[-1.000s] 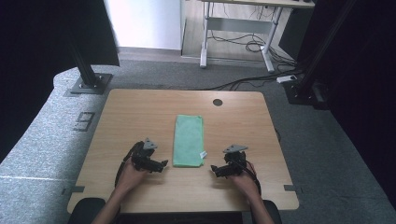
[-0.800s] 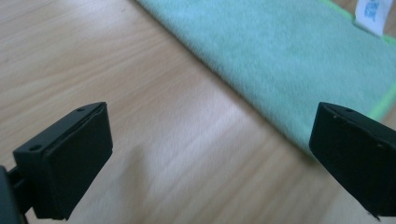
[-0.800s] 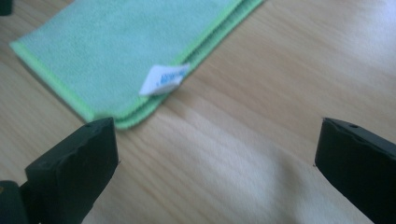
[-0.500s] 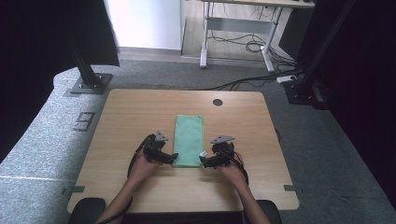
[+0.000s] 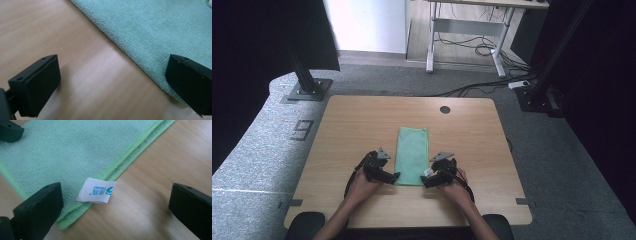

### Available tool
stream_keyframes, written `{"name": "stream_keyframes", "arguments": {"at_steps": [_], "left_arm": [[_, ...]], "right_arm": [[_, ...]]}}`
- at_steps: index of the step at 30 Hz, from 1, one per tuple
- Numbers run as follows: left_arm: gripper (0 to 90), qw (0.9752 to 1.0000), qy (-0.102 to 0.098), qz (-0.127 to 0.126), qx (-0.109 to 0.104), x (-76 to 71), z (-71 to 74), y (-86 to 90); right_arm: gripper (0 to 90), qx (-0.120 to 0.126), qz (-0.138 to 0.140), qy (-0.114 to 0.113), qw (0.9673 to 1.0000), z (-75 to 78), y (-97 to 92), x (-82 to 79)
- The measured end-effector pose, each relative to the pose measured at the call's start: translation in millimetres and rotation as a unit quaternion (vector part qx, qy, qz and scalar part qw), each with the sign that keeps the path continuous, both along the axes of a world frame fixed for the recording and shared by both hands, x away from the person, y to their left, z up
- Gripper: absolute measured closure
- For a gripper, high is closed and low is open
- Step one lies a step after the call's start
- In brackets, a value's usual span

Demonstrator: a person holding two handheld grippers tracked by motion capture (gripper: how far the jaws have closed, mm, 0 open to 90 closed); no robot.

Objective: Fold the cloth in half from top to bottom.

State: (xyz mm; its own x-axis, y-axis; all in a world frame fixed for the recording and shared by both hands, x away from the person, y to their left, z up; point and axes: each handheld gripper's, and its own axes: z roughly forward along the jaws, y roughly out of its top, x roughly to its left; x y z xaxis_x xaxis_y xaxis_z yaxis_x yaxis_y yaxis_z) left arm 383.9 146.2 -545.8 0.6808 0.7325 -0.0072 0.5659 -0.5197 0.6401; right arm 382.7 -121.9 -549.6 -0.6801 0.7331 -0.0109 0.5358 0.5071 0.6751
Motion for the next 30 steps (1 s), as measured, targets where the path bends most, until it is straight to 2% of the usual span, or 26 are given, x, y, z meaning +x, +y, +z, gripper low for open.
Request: {"name": "stream_keyframes", "arguments": {"at_steps": [2,6,8,10,13,16,18,21,23,24,26,30], "left_arm": [[0.4,1.0000,0.005,0.001,-0.005,-10.6,-0.5,2.6],[0.3,0.9999,0.013,-0.008,0.002,-25.9,1.4,5.8],[0.0,0.9998,0.014,-0.017,0.003,-28.3,3.7,7.3],[0.0,0.9999,0.009,-0.011,-0.007,-24.2,8.5,9.6],[0.0,0.9996,-0.002,0.010,-0.027,-9.7,16.7,12.3],[0.0,0.9992,-0.011,0.024,-0.031,7.3,20.1,11.3],[0.0,0.9990,-0.013,0.032,-0.029,18.3,16.9,8.6],[0.0,0.9991,-0.012,0.036,-0.019,24.3,10.1,5.5],[0.0,0.9994,-0.009,0.032,-0.001,25.7,3.4,3.8],[0.0,0.9995,-0.009,0.030,0.000,25.4,-0.5,3.6],[0.0,0.9994,-0.006,0.031,-0.011,25.8,-2.5,5.7],[0.0,0.9996,-0.006,0.025,-0.012,27.1,-2.8,6.1]], "right_arm": [[0.0,-0.005,0.010,-0.001,0.9999,0.8,2.8,-8.5],[0.0,-0.008,0.020,-0.008,0.9997,0.8,6.9,-23.6],[0.0,-0.007,0.025,-0.008,0.9996,0.4,8.2,-31.2],[0.0,-0.008,0.026,-0.009,0.9996,0.6,8.6,-35.0],[0.0,-0.009,0.027,-0.008,0.9995,0.8,8.5,-37.5],[0.0,-0.004,0.025,-0.002,0.9997,0.3,7.4,-38.2],[0.0,-0.003,0.027,-0.001,0.9996,0.0,6.6,-38.7],[0.0,0.000,0.026,-0.001,0.9997,-0.4,5.3,-40.1],[0.0,0.001,0.026,0.001,0.9997,-0.5,4.7,-40.4],[0.0,0.002,0.025,0.002,0.9997,-0.5,4.7,-40.5],[0.0,0.002,0.028,0.001,0.9996,-0.7,4.4,-39.8],[0.6,0.006,0.029,0.010,0.9995,-0.6,3.7,-38.9]]}}
